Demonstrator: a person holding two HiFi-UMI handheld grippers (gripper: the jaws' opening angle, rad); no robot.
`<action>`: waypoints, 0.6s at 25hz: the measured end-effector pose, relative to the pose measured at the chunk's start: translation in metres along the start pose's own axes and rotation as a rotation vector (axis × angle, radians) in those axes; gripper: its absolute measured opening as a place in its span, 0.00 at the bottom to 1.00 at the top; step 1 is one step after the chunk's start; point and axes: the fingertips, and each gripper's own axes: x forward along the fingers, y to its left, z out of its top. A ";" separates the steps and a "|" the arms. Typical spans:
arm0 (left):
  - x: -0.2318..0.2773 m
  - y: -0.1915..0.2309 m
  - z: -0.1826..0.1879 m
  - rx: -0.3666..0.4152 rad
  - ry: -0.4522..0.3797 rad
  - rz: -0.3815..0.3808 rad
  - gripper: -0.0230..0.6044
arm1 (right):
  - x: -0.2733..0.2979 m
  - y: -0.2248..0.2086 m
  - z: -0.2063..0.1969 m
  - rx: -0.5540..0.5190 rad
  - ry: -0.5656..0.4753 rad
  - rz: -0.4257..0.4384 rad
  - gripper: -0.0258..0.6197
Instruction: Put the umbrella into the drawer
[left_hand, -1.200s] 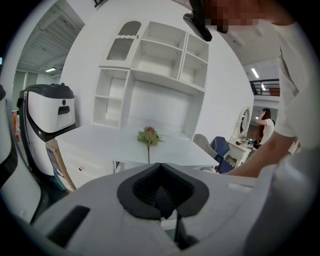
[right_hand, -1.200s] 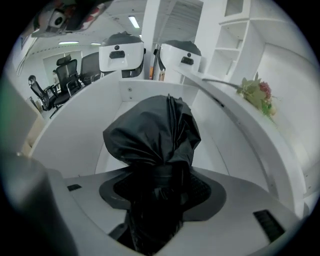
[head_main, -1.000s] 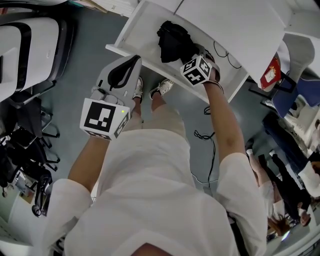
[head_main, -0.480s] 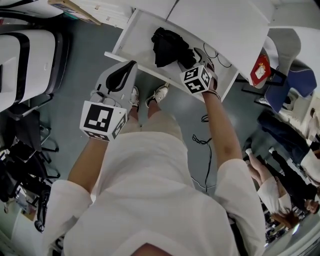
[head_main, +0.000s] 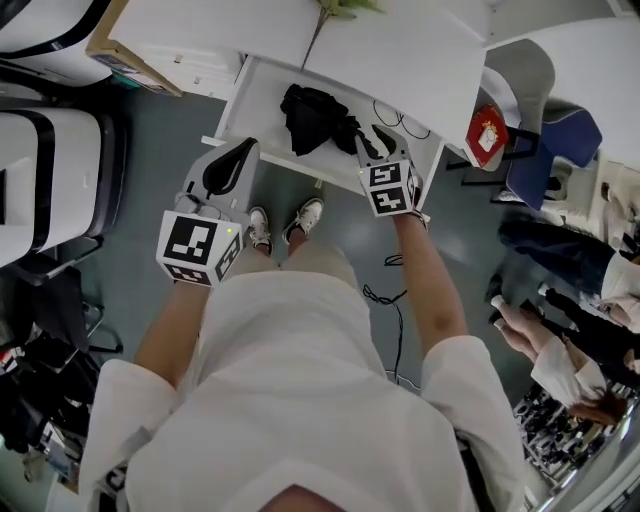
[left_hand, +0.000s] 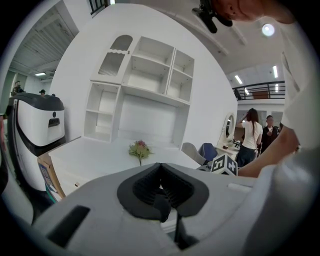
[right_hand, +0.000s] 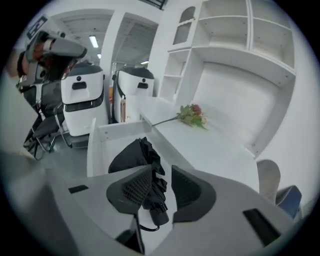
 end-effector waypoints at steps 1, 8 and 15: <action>-0.001 -0.001 0.003 0.006 -0.006 -0.010 0.06 | -0.008 -0.001 0.003 0.028 -0.014 -0.018 0.22; -0.013 -0.015 0.035 0.003 -0.100 -0.057 0.06 | -0.060 -0.002 0.015 0.200 -0.096 -0.128 0.04; -0.033 -0.016 0.070 0.047 -0.179 -0.082 0.06 | -0.107 -0.019 0.033 0.432 -0.207 -0.188 0.04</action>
